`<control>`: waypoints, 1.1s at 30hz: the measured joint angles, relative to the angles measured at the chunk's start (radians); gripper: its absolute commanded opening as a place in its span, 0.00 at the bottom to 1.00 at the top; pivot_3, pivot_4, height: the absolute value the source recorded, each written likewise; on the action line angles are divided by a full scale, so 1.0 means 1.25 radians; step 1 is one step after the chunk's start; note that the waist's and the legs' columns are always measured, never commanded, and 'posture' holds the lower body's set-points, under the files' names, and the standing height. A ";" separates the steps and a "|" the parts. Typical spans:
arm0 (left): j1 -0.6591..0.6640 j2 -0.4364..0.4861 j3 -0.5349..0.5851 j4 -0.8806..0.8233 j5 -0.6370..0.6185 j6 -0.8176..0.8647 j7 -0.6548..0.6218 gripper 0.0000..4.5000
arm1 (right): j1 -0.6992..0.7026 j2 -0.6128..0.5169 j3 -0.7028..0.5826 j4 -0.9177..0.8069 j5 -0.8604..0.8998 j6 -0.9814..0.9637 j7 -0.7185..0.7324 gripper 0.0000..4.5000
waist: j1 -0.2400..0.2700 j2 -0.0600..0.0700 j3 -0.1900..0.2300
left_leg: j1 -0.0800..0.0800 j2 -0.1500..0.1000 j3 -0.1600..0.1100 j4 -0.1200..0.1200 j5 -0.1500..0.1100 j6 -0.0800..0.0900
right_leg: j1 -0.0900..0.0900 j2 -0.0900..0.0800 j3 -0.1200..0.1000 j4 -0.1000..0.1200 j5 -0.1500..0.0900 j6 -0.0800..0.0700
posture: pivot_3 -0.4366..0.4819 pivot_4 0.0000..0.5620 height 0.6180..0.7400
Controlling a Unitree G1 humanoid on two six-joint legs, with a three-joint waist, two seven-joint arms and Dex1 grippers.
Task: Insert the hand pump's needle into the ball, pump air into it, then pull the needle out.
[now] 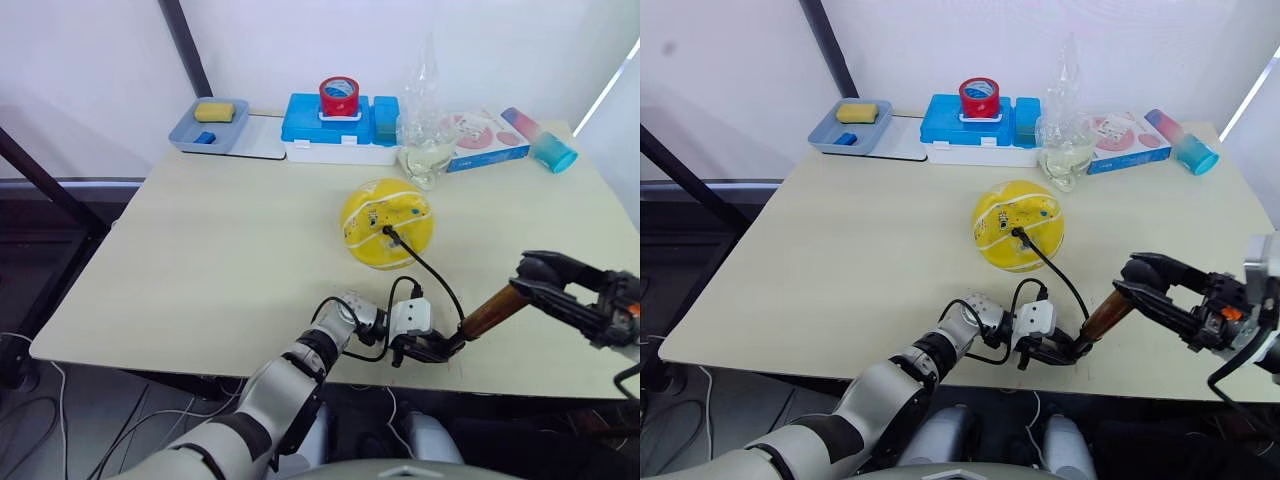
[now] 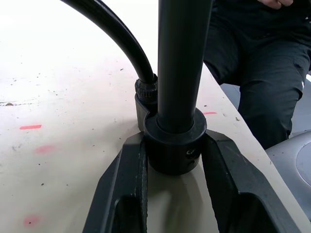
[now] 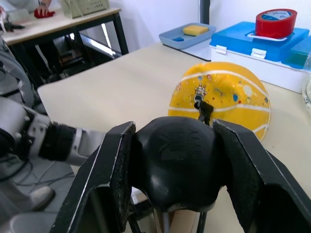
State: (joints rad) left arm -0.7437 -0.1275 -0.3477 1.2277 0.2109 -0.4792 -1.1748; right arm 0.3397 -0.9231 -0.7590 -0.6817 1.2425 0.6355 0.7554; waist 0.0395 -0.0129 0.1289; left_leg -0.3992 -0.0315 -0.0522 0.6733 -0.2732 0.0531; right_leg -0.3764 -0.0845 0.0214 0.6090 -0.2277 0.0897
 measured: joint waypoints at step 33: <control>-0.003 0.000 -0.015 0.005 0.033 -0.034 0.041 0.25 | 0.084 0.162 0.301 0.004 -0.381 -0.180 0.053 0.45 | 0.002 -0.003 -0.002 | 0.001 0.000 -0.001 0.000 0.000 0.000 | 0.000 0.001 -0.001 0.000 0.000 0.000 | 0.48 0.27 0.97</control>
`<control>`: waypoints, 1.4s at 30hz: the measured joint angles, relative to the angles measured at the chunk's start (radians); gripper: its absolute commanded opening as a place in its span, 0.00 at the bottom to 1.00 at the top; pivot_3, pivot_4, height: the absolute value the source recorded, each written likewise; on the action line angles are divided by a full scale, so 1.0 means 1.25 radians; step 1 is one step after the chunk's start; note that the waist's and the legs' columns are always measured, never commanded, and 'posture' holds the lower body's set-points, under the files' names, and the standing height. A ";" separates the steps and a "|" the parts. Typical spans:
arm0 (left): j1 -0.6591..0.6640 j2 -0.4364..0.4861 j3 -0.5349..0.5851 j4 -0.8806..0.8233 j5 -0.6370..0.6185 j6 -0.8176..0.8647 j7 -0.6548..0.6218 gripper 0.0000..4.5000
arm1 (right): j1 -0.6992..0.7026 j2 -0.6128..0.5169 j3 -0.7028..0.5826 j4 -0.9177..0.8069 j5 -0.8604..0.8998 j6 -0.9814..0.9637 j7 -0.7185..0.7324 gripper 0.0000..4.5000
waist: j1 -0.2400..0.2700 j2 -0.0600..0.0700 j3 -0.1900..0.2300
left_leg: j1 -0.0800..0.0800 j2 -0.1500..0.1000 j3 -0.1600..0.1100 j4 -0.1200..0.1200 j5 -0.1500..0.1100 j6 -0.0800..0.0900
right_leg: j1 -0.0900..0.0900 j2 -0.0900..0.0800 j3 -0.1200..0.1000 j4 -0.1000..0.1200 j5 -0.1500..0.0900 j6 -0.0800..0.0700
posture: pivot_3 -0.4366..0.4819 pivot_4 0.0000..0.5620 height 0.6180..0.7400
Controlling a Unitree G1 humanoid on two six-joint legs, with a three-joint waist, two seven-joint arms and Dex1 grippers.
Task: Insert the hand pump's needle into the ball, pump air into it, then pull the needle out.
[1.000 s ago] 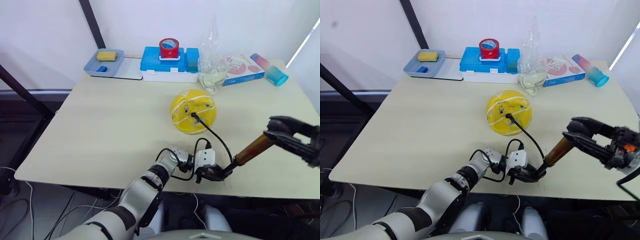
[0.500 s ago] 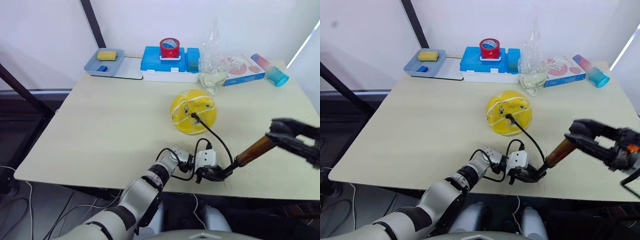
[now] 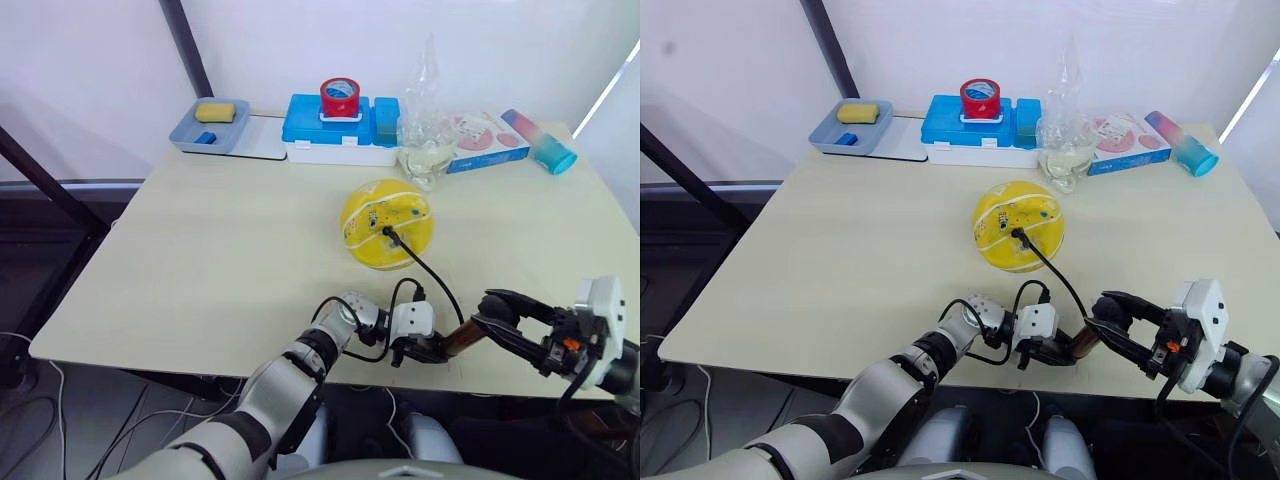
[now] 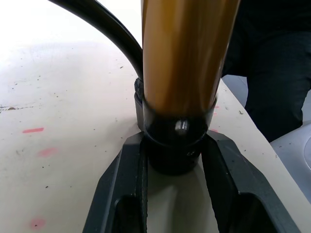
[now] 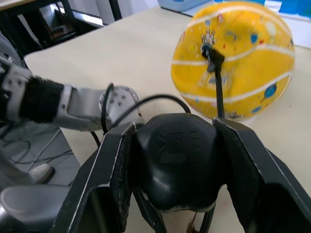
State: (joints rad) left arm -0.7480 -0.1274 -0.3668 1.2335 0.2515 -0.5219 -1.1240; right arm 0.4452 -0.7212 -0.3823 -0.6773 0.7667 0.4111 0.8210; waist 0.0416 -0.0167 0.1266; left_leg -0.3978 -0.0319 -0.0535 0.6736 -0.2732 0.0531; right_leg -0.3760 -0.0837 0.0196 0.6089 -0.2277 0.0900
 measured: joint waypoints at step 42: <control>0.005 -0.004 -0.014 0.013 0.009 -0.025 0.070 0.25 | -0.018 -0.067 -0.117 -0.036 0.132 0.107 -0.041 0.45 | -0.001 -0.005 -0.003 | 0.000 0.001 0.000 0.000 0.000 0.000 | 0.000 0.000 0.000 0.000 0.000 0.000 | 0.48 0.27 0.97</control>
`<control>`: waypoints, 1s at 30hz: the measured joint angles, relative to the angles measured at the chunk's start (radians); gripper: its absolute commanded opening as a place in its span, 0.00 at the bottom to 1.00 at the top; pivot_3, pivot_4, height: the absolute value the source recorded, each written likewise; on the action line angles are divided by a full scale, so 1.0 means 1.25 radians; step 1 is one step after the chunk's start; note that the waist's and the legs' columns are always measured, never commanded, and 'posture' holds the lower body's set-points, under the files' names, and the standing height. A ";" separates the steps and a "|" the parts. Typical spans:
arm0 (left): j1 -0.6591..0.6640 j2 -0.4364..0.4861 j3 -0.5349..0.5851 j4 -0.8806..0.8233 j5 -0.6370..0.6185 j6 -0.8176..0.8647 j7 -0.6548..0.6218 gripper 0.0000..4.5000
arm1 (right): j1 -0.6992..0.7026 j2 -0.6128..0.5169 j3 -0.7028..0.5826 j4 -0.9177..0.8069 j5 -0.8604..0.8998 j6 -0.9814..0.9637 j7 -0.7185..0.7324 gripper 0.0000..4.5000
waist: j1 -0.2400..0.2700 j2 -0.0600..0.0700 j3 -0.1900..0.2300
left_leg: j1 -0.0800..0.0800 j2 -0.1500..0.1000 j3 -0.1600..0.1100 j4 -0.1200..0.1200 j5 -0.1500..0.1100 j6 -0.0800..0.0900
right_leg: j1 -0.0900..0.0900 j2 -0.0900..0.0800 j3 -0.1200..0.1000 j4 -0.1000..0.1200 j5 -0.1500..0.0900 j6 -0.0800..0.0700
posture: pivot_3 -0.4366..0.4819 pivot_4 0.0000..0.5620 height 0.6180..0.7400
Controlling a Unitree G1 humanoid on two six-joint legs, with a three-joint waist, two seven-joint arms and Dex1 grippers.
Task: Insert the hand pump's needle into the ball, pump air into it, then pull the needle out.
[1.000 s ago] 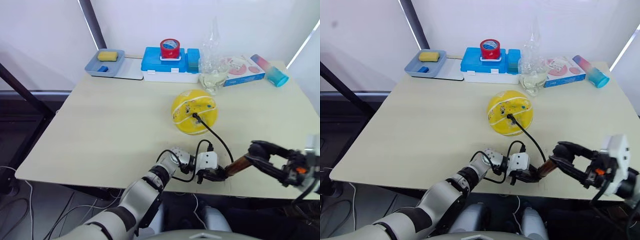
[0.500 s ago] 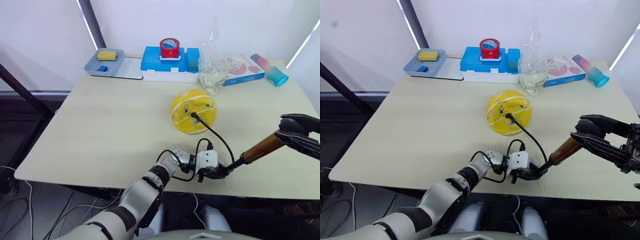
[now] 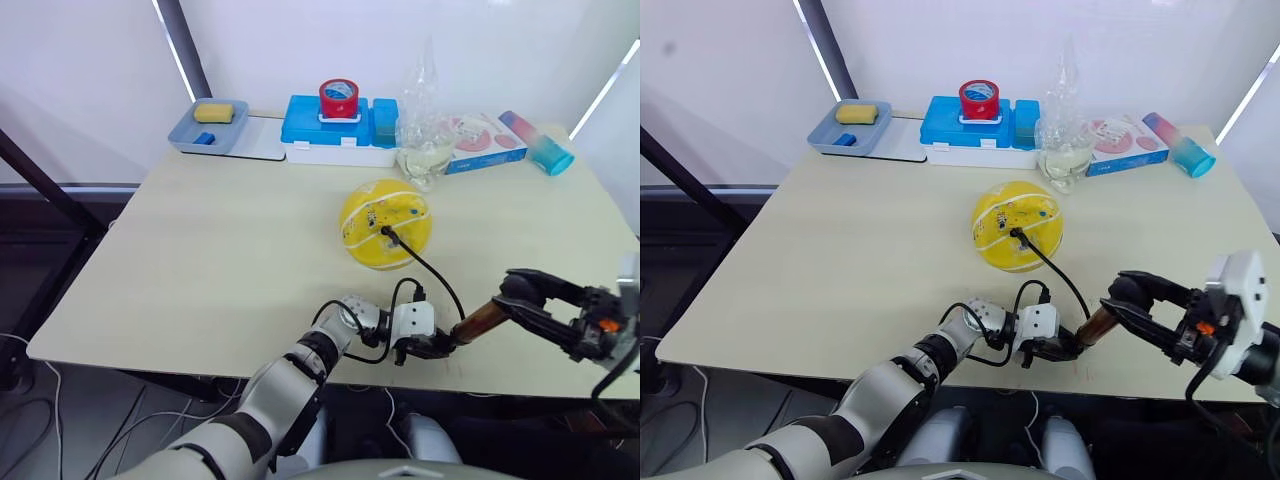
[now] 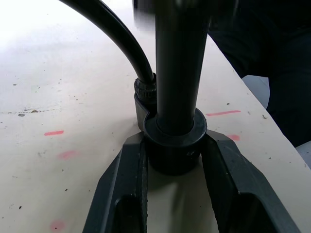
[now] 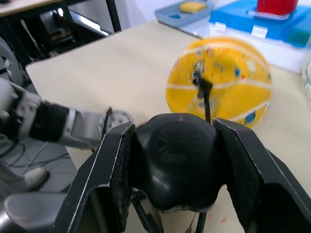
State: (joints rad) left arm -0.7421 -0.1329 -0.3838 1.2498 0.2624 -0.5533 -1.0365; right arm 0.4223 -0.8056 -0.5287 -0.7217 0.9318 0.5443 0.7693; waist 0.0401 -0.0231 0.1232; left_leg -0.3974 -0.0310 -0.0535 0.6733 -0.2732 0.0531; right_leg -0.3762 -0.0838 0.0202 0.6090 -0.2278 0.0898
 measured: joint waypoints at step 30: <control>-0.001 -0.002 0.002 -0.003 -0.009 0.000 -0.010 0.25 | -0.031 -0.211 -0.369 0.008 0.428 0.170 -0.082 0.45 | 0.001 0.004 0.003 | -0.002 0.000 0.001 -0.001 0.000 0.000 | 0.000 -0.002 0.001 -0.001 0.000 0.000 | 0.48 0.27 0.97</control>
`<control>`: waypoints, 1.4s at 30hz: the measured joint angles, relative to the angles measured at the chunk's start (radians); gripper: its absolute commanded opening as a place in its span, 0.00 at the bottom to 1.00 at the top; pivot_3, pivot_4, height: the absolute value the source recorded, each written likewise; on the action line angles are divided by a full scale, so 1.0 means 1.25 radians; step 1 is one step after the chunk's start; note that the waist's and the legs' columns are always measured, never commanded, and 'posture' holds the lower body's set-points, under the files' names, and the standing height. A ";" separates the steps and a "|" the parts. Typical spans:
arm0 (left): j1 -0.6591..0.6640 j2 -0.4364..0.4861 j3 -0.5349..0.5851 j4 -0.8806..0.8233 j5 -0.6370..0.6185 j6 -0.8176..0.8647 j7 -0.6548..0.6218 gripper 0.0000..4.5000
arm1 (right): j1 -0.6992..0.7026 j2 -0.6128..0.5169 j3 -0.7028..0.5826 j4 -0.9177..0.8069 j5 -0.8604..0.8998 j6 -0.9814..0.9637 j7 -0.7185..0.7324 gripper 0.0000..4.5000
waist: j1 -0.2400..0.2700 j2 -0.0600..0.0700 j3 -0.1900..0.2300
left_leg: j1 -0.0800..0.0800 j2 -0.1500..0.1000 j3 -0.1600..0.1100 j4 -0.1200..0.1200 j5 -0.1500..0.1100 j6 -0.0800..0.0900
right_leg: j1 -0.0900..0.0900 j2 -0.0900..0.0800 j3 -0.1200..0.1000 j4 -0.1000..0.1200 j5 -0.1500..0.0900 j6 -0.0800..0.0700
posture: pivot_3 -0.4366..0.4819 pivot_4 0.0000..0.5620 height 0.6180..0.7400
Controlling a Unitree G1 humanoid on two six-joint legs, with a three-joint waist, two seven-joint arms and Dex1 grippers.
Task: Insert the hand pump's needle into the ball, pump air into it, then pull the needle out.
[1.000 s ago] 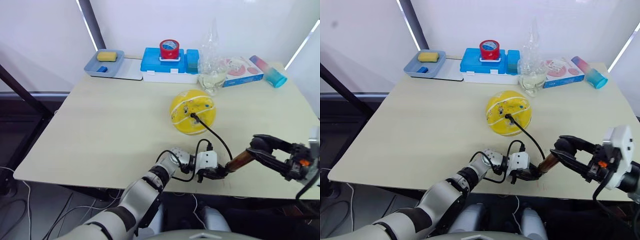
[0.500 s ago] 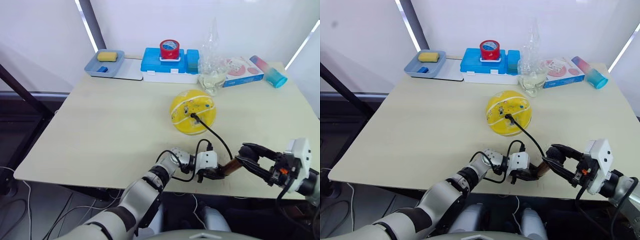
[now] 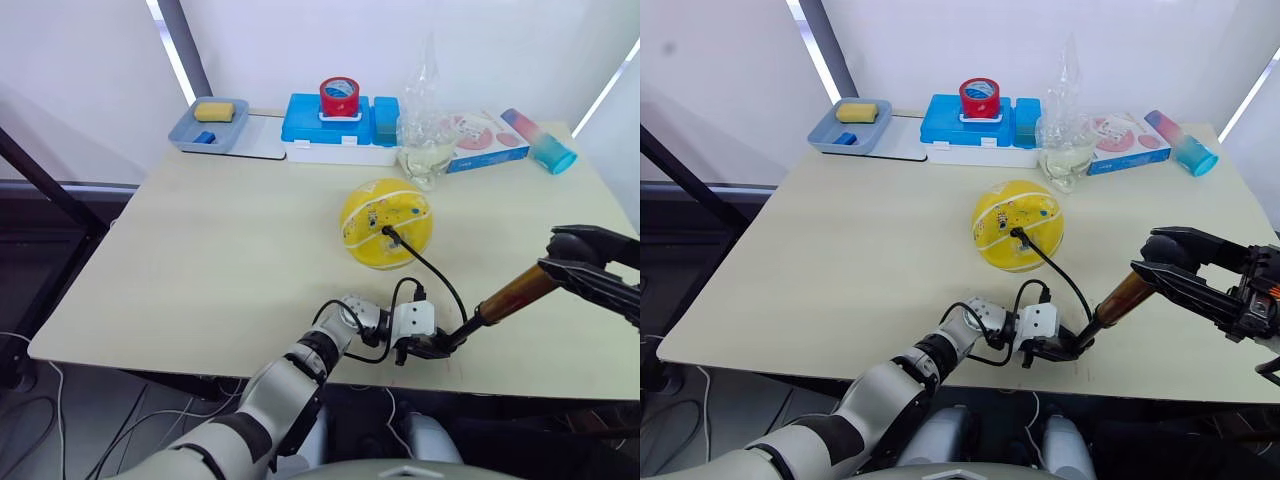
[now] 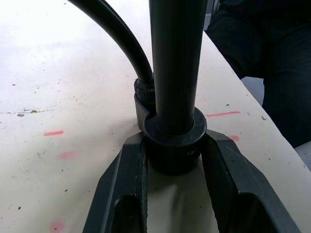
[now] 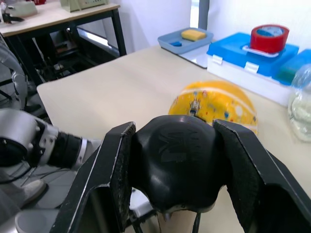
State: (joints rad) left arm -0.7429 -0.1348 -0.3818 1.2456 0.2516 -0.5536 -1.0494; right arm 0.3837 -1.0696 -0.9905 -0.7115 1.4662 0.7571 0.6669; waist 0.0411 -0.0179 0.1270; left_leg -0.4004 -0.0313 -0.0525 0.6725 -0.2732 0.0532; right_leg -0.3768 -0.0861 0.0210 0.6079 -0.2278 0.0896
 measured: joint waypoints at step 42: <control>0.012 0.021 -0.002 -0.006 0.001 -0.023 0.003 0.25 | -0.018 0.158 0.238 0.012 -0.267 -0.142 0.101 0.45 | -0.003 0.001 0.000 | 0.002 0.001 -0.001 0.000 0.000 0.000 | 0.000 0.003 0.000 0.001 0.000 0.000 | 0.48 0.27 0.97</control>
State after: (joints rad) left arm -0.7275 -0.1083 -0.3844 1.2379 0.2525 -0.5820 -1.0455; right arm 0.3616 -0.8719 -0.6932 -0.6967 1.1319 0.5796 0.7937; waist 0.0378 -0.0166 0.1276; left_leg -0.3982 -0.0306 -0.0534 0.6719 -0.2731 0.0529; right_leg -0.3766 -0.0828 0.0213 0.6089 -0.2278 0.0894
